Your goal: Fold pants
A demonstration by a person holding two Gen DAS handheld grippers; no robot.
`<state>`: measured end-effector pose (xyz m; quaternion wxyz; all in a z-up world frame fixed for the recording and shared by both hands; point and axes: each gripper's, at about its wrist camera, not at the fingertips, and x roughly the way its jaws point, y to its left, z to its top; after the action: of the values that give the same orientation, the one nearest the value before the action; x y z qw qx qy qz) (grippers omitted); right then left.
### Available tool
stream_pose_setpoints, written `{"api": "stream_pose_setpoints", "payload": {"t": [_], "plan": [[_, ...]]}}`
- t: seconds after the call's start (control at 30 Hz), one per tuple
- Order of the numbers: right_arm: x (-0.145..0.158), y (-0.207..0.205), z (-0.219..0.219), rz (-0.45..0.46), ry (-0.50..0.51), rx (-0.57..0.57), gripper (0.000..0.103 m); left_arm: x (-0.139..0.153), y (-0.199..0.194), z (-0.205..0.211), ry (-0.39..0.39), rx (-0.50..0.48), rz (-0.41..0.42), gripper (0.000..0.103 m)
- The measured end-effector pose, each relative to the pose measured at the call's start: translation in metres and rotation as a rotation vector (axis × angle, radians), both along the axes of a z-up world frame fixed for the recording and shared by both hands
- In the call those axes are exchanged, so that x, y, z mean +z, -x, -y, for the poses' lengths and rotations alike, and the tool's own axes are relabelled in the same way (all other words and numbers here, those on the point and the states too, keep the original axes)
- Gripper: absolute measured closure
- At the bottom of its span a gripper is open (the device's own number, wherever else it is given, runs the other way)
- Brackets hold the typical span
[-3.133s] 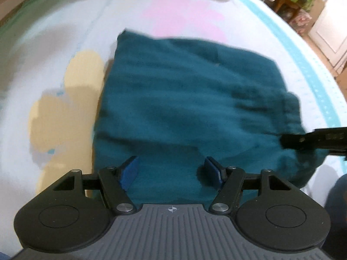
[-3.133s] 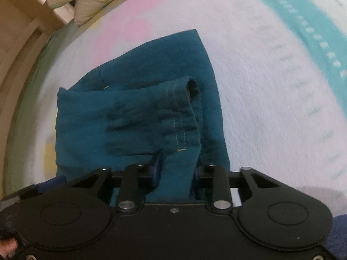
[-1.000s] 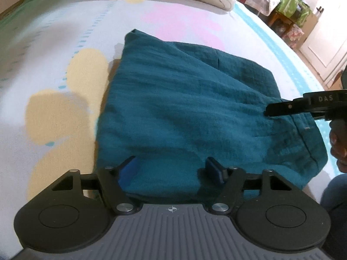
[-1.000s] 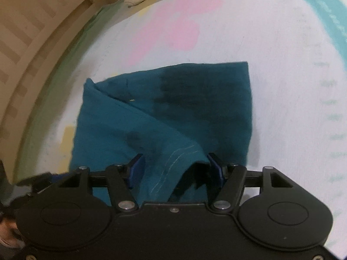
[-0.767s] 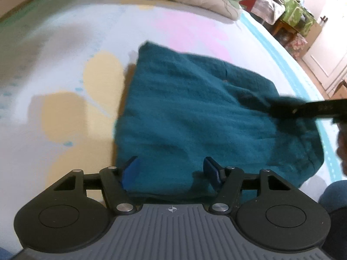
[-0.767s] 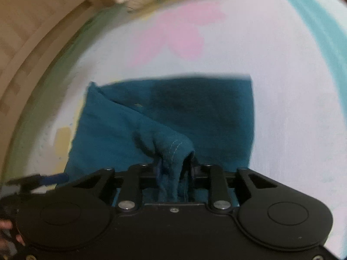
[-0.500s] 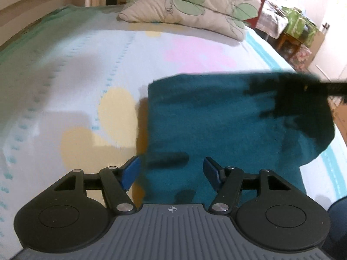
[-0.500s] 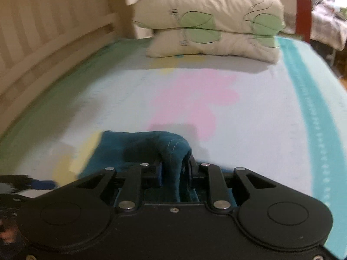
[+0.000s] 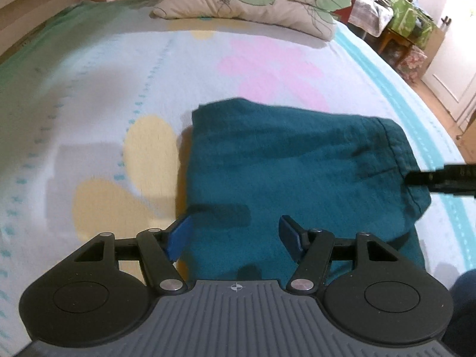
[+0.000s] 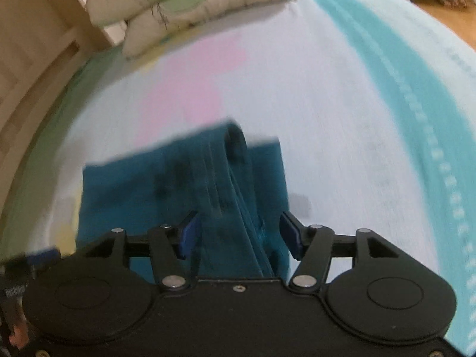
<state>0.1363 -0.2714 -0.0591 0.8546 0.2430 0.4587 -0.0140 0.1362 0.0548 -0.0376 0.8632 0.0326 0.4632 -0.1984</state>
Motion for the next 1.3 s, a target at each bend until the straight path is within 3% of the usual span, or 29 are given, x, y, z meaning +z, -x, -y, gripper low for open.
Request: {"api": "stream_pose_setpoints", "payload": {"t": [0.2, 0.3, 0.47, 0.6, 0.67, 0.73, 0.83, 0.93, 1.03, 1.07, 1.17, 1.23, 1.3], "plan": [[-0.004, 0.035, 0.015, 0.003, -0.191, -0.139, 0.038, -0.002, 0.008, -0.008, 0.011, 0.031, -0.022, 0.04], [-0.014, 0.045, 0.013, -0.019, -0.312, -0.154, 0.038, -0.001, 0.009, -0.011, 0.023, 0.044, -0.024, 0.04], [-0.036, 0.029, 0.002, -0.045, -0.29, -0.184, 0.034, -0.003, 0.01, -0.004, 0.018, 0.029, -0.032, 0.04], [-0.055, 0.016, 0.003, -0.031, -0.373, -0.233, 0.033, -0.011, 0.009, 0.001, 0.014, 0.028, -0.063, 0.04], [-0.053, 0.012, 0.002, -0.022, -0.372, -0.244, 0.04, -0.013, 0.009, 0.001, 0.015, 0.035, -0.08, 0.04], [-0.041, 0.012, -0.005, 0.004, -0.322, -0.228, 0.073, -0.012, 0.009, 0.001, 0.016, 0.036, -0.081, 0.04], [-0.007, 0.03, -0.016, 0.074, -0.274, -0.23, 0.081, -0.004, 0.013, 0.002, 0.007, 0.027, -0.057, 0.04], [0.006, 0.042, -0.023, 0.048, -0.237, -0.256, 0.079, 0.003, 0.012, 0.004, 0.003, 0.022, -0.024, 0.04], [-0.018, 0.032, -0.025, -0.099, -0.153, -0.223, 0.061, 0.001, 0.004, 0.01, 0.01, 0.016, -0.041, 0.04], [-0.024, 0.03, -0.023, -0.143, -0.134, -0.242, 0.06, 0.0, 0.002, 0.013, 0.002, 0.009, -0.047, 0.04], [-0.019, 0.042, -0.014, -0.106, -0.179, -0.301, 0.054, -0.001, 0.004, 0.017, -0.019, -0.016, -0.027, 0.04], [-0.004, 0.047, -0.014, -0.051, -0.111, -0.323, 0.045, -0.006, 0.003, 0.018, -0.028, -0.02, -0.032, 0.04], [0.006, 0.05, -0.018, -0.006, -0.026, -0.311, 0.042, -0.014, 0.002, 0.018, -0.037, -0.025, -0.054, 0.04]]}}
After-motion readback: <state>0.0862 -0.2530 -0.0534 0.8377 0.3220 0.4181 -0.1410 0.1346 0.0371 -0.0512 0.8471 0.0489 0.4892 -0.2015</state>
